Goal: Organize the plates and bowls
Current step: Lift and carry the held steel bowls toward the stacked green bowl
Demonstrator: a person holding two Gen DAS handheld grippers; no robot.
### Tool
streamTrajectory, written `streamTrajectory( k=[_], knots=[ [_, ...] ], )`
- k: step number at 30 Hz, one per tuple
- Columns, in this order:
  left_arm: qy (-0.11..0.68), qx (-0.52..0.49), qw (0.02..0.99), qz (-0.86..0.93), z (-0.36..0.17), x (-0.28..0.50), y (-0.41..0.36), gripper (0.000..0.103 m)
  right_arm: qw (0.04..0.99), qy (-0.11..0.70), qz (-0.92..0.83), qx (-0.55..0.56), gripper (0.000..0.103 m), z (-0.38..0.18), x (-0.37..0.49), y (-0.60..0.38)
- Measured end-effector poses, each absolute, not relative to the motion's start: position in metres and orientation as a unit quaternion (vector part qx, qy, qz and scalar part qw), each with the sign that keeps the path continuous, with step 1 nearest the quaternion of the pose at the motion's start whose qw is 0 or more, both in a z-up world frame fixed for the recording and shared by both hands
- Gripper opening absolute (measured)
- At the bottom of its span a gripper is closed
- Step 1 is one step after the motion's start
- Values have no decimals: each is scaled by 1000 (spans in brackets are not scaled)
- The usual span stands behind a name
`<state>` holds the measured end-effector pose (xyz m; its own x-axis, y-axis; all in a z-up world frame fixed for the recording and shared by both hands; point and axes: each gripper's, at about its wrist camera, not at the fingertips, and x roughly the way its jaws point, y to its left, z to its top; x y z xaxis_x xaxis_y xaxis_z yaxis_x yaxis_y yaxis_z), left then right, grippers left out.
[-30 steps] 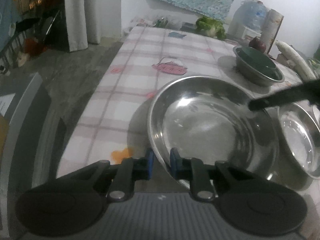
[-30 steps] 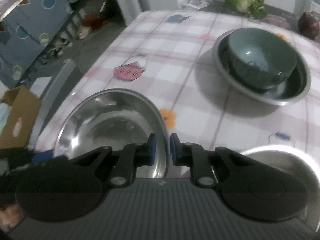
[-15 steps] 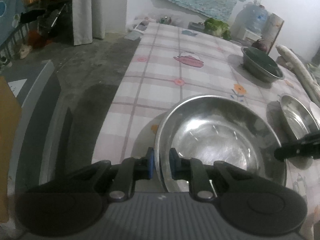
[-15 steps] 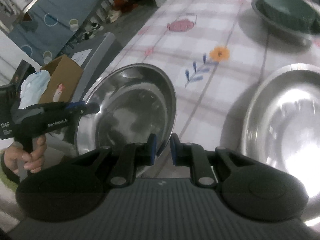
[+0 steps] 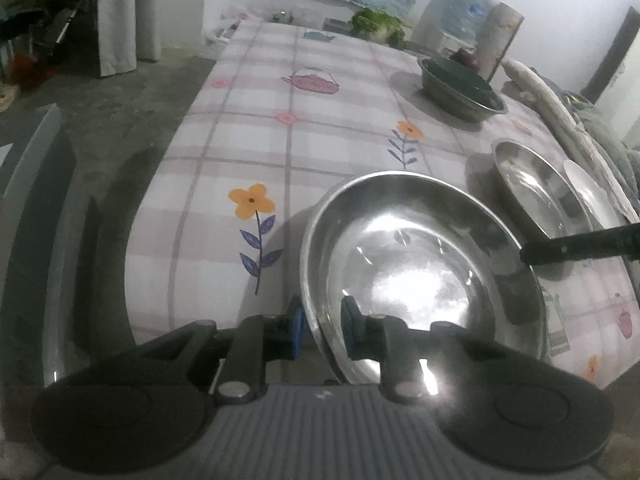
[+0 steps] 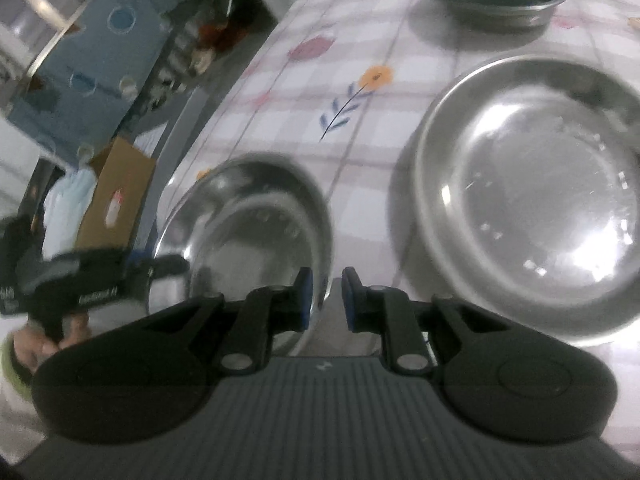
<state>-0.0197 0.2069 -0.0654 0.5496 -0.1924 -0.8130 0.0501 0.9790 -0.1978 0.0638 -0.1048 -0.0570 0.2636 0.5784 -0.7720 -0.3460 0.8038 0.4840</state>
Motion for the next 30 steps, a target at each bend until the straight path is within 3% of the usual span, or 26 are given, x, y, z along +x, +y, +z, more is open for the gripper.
streamTrajectory(
  k=[15, 30],
  knots=[
    [464, -79, 882, -27, -67, -18, 197, 15, 815, 491, 271, 145, 8, -73, 57, -97],
    [475, -10, 879, -40, -64, -18, 168, 18, 821, 488, 253, 155, 8, -74, 45, -120]
  ],
)
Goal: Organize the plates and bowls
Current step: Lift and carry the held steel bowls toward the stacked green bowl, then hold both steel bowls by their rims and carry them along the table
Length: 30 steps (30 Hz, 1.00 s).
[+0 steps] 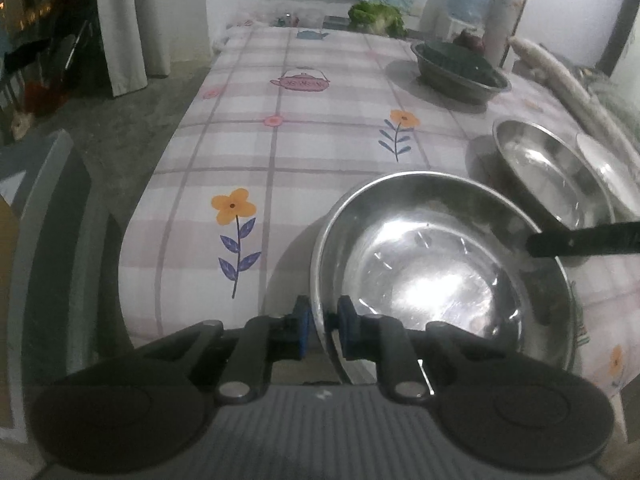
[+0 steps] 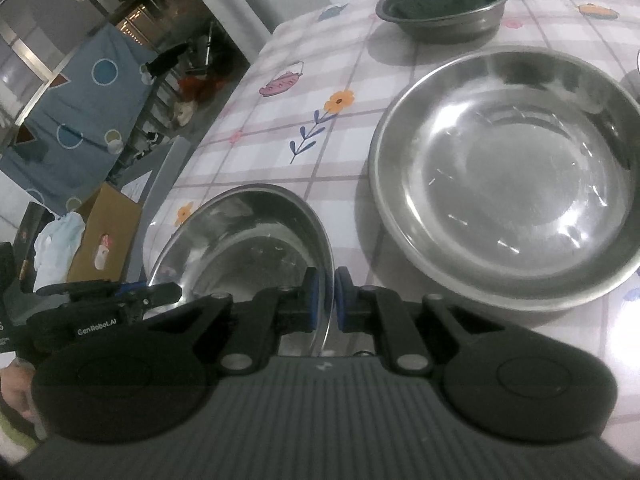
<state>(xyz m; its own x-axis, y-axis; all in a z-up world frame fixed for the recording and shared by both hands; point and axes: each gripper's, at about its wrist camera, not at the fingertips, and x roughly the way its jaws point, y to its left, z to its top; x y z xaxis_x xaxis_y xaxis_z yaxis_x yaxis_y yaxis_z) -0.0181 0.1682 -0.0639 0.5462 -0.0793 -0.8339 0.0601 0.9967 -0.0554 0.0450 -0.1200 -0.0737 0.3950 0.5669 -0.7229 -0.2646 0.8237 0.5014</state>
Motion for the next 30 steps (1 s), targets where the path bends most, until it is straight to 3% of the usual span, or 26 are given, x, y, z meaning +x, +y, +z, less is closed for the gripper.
streamTrajectory(
  k=[9, 30],
  knots=[
    [482, 13, 875, -35, -67, -19, 156, 24, 813, 502, 259, 142, 8, -82, 38, -113],
    [473, 30, 880, -39, -70, 17, 128, 24, 839, 476, 219, 147, 8, -81, 84, -128]
  ],
)
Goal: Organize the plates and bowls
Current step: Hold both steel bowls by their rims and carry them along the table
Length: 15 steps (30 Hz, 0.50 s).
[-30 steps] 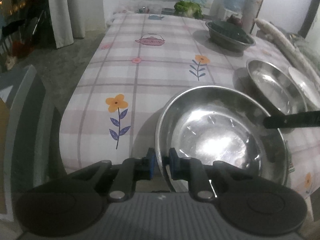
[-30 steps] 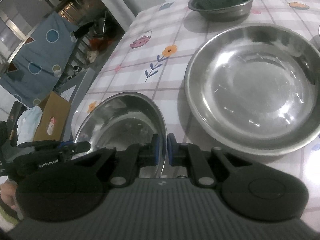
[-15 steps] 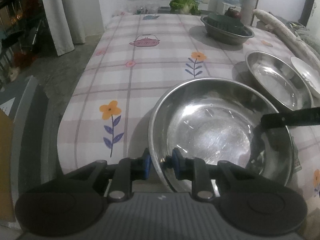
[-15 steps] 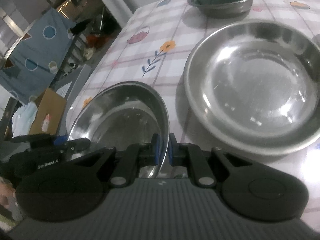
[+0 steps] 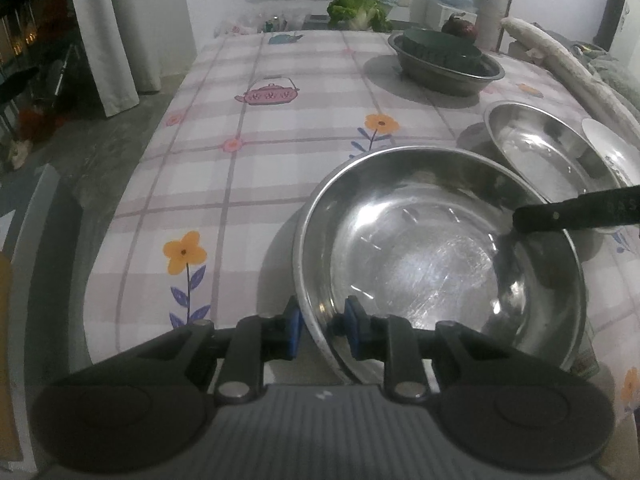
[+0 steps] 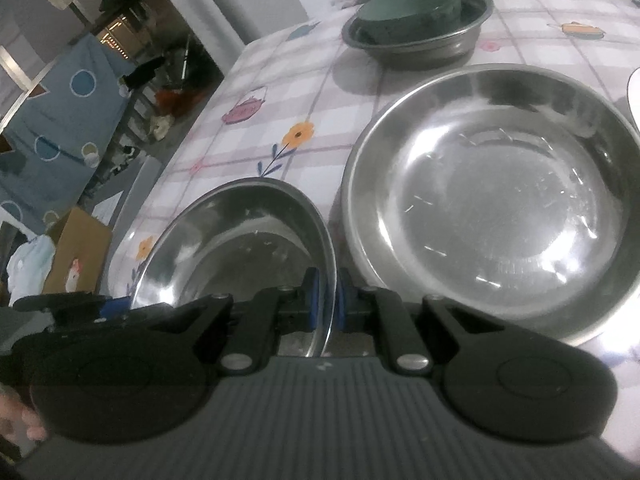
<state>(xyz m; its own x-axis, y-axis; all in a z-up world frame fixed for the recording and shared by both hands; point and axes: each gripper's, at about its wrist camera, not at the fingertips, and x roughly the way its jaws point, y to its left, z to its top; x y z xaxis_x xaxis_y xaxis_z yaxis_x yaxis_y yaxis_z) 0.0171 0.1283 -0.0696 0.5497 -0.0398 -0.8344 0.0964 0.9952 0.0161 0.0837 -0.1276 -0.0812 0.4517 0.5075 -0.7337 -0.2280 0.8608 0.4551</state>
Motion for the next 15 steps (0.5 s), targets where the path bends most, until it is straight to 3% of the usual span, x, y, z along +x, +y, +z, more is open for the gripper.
streamTrajectory(
  k=[15],
  knots=[
    [481, 42, 875, -39, -66, 6, 128, 28, 827, 488, 218, 174, 12, -89, 65, -129]
  ],
)
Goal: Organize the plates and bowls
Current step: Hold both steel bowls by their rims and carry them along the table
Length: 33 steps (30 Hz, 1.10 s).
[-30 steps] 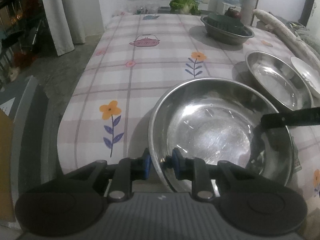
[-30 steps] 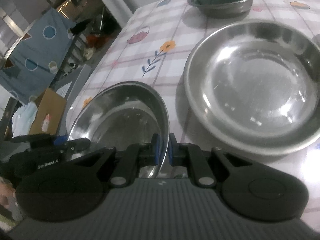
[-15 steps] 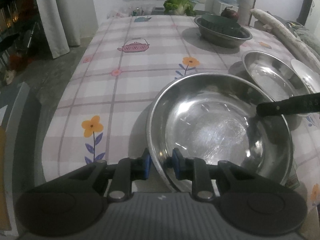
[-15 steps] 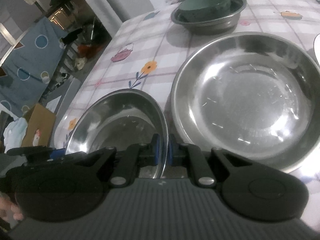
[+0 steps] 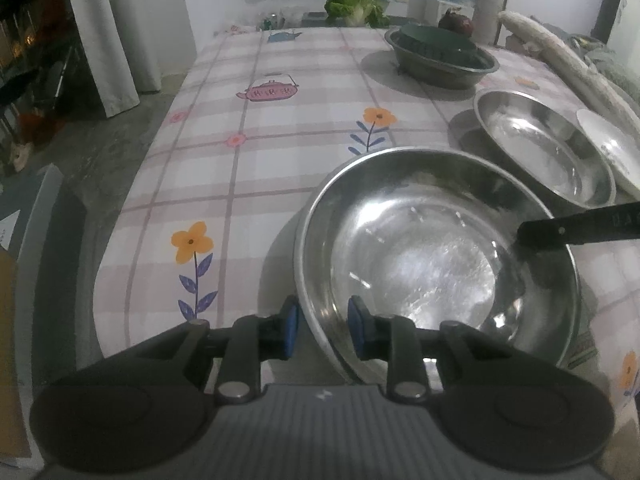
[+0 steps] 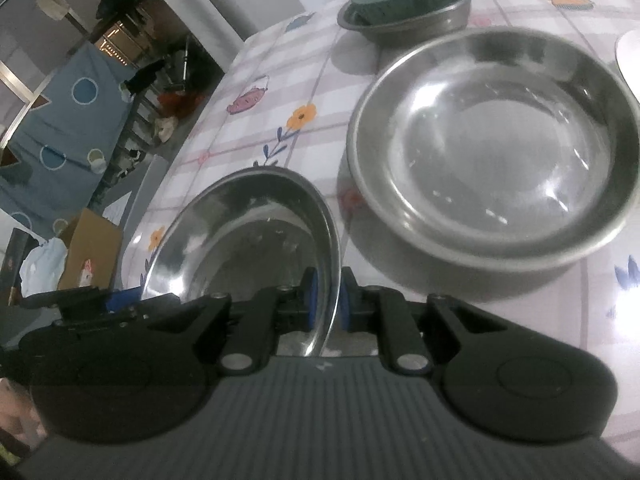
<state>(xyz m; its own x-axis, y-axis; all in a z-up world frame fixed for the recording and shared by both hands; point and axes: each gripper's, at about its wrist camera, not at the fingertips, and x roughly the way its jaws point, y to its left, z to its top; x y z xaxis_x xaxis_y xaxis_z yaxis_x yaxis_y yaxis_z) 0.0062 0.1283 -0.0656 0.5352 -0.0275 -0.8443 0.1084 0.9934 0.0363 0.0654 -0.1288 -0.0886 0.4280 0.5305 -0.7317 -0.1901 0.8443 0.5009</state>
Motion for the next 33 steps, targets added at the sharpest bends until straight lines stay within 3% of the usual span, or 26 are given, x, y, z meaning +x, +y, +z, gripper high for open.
streamTrajectory(
  k=[10, 33],
  knots=[
    [482, 49, 874, -31, -70, 6, 119, 34, 827, 486, 226, 169, 12, -94, 57, -123],
    [485, 48, 873, -21, -68, -4, 112, 35, 839, 478, 216, 143, 14, -91, 52, -120]
  ],
)
